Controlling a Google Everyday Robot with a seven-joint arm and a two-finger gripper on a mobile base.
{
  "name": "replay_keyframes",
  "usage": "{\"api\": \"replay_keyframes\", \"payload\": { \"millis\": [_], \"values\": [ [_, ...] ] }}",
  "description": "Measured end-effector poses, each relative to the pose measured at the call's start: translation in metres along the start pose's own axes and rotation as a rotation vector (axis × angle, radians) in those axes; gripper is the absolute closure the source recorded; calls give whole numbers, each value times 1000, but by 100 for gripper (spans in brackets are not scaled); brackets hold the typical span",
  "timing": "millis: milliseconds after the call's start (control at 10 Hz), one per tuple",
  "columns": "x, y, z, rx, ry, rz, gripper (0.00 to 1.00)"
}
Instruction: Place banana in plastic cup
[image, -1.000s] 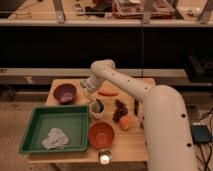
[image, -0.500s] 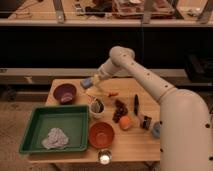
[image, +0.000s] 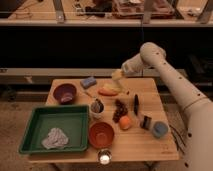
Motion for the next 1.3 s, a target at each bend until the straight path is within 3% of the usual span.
{"api": "replay_keyframes", "payload": {
  "millis": [300,500,700,900,1000,1300],
  "values": [
    [-43,-16,-50,-23,6,27,100],
    [-68,-34,-64,-36,-23,12,100],
    [-98,-54,-78,-75,-59,-3,100],
    [-123,-50,-89,-98,-66,51,100],
    [-137,-35,-94,-120,-63,102,100],
    [-141,-30,-95,-127,-61,118,100]
  ]
}}
